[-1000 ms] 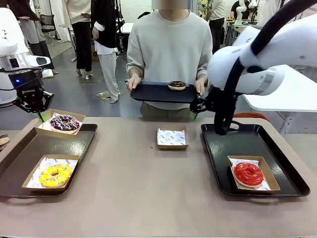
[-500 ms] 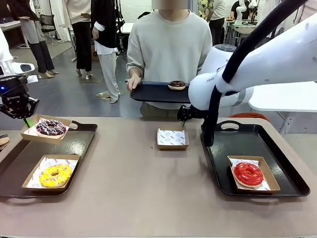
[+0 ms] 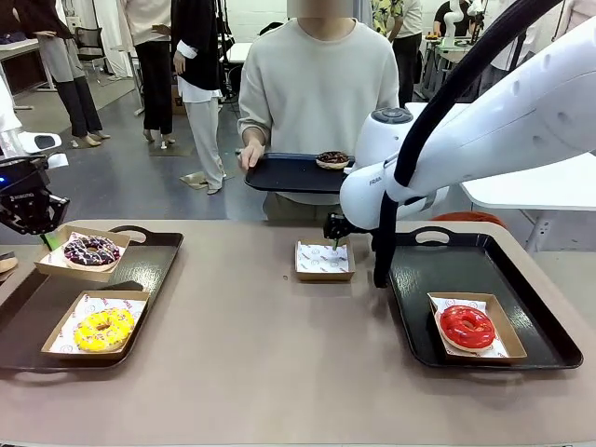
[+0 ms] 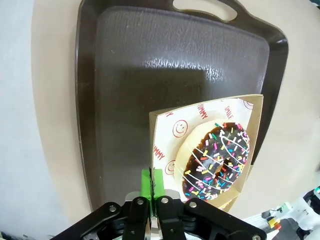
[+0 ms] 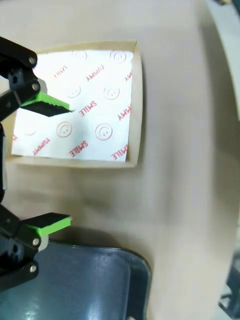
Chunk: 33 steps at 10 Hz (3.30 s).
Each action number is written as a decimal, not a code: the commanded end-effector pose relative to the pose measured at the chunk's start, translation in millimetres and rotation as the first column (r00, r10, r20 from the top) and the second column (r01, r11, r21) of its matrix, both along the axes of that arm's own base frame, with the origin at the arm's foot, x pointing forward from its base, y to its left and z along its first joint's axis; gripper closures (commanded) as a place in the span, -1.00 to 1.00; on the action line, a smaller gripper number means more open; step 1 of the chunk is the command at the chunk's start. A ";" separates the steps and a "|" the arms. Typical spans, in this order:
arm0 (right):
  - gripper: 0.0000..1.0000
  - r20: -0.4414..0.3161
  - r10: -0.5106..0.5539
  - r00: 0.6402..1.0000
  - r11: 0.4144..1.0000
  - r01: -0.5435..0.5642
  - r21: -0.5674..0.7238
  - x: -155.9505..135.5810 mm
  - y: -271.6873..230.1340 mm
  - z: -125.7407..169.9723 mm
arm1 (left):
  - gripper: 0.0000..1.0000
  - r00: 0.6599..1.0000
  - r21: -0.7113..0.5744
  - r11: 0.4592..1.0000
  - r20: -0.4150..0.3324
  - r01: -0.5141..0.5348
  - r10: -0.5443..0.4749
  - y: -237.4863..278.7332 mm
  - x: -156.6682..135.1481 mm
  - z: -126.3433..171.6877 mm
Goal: Individually package the donuts and arrange them on the tray.
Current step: Place the picked Paper togo box on the Handle tray while simultaneously picking up another Paper togo box from the table with the other hand.
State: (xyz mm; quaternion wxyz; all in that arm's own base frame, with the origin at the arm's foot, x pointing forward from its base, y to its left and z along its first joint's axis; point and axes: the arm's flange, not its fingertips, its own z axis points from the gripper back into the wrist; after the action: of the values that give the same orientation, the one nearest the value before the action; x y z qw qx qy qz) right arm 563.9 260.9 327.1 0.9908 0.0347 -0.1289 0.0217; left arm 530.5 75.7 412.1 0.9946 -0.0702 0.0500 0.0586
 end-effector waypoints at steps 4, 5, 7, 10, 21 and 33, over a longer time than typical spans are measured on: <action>-1.00 -0.017 -0.021 1.000 1.000 0.021 -0.017 6.4 12.5 -13.2 | 0.98 0.999 -0.005 1.000 0.038 0.019 -0.019 7.4 6.2 -2.9; -1.00 -0.020 -0.019 1.000 1.000 0.019 -0.018 5.9 12.4 -13.2 | 0.98 0.999 -0.005 1.000 0.041 0.023 -0.022 7.7 8.5 -2.9; -1.00 -0.023 -0.023 0.999 1.000 0.023 -0.012 6.0 10.5 -13.2 | 0.98 0.999 0.017 1.000 0.032 0.018 -0.018 4.7 17.8 -8.9; -1.00 -0.027 -0.020 0.999 1.000 0.020 -0.002 4.9 9.4 -12.2 | 0.98 1.000 0.095 0.995 0.020 0.005 -0.007 -6.6 30.0 -19.7; -1.00 -0.046 -0.014 0.999 0.999 0.016 0.029 3.9 2.7 -12.1 | 0.98 1.000 0.133 0.991 -0.028 -0.009 0.013 -15.6 50.6 -44.8; 1.00 -0.034 -0.027 0.999 1.000 0.028 0.007 0.0 5.5 -4.8 | -1.00 1.000 0.026 1.000 -0.017 -0.014 0.014 -10.1 40.9 -33.3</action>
State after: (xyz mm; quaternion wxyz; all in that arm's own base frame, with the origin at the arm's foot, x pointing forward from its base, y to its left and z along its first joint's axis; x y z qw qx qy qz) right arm 566.4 266.8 320.4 0.9925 0.0410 -0.1147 0.0121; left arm 575.3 62.3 372.8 0.9952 -0.0369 0.0570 0.0708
